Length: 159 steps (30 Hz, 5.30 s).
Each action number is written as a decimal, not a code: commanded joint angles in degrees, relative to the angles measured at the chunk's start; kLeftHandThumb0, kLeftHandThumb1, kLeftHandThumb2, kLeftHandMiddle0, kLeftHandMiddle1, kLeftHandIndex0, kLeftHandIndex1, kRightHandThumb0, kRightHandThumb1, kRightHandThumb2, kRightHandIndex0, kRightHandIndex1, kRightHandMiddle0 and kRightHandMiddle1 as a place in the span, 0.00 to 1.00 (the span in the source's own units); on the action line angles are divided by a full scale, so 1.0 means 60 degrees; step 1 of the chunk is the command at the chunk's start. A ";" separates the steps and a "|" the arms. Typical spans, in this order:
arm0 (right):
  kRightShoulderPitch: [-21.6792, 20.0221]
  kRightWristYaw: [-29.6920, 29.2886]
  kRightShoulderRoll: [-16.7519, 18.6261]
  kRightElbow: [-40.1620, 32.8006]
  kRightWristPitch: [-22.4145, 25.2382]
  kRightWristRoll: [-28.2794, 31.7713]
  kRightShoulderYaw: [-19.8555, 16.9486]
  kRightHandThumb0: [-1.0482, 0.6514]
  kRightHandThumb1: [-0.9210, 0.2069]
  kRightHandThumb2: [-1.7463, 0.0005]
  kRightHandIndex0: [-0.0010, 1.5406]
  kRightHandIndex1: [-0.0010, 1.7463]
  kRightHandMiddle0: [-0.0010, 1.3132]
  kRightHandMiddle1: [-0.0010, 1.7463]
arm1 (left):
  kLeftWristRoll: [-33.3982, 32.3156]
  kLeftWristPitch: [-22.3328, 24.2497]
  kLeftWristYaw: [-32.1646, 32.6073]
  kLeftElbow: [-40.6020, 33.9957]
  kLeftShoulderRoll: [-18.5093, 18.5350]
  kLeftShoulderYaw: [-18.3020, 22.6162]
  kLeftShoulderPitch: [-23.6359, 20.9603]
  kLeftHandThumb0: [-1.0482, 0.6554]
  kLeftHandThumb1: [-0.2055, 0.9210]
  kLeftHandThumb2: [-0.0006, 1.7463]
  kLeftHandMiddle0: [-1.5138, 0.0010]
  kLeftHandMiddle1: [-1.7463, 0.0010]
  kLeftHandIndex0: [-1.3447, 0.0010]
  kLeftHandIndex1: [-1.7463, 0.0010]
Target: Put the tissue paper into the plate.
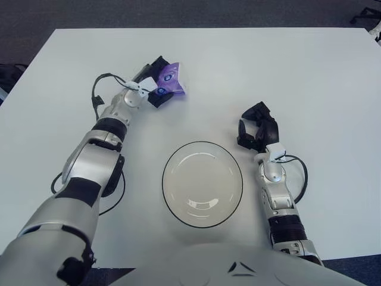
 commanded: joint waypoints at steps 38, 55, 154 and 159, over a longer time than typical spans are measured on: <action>0.0793 0.0130 0.0031 0.1370 0.1170 0.0319 -0.0328 0.37 0.33 0.41 0.43 0.91 0.33 1.00 | -0.1422 0.2172 -0.2861 -1.2817 0.0208 0.0632 0.5218 0.29 0.28 0.90 0.08 0.00 0.42 0.00; 0.0746 0.0076 0.0020 0.1483 0.0970 0.0107 -0.0250 0.37 0.35 0.40 0.44 0.91 0.34 1.00 | -0.2658 0.3186 -0.5754 -1.4880 0.1267 -0.0140 0.5747 0.29 0.30 0.88 0.13 0.00 0.43 0.00; -0.1001 0.0234 -0.0632 0.6511 -0.2560 0.0620 -0.0737 0.34 0.52 0.25 0.53 0.94 0.45 1.00 | -0.2747 -0.1119 -0.8078 -1.2748 0.3000 -0.0688 0.4550 0.00 1.00 0.54 1.00 1.00 1.00 1.00; -0.0998 0.0294 -0.0610 0.6382 -0.2417 0.0730 -0.0758 0.34 0.52 0.26 0.52 0.96 0.45 1.00 | -0.2576 -0.0474 -0.7330 -1.2942 0.2775 -0.0123 0.5089 0.01 1.00 0.52 0.98 0.99 1.00 1.00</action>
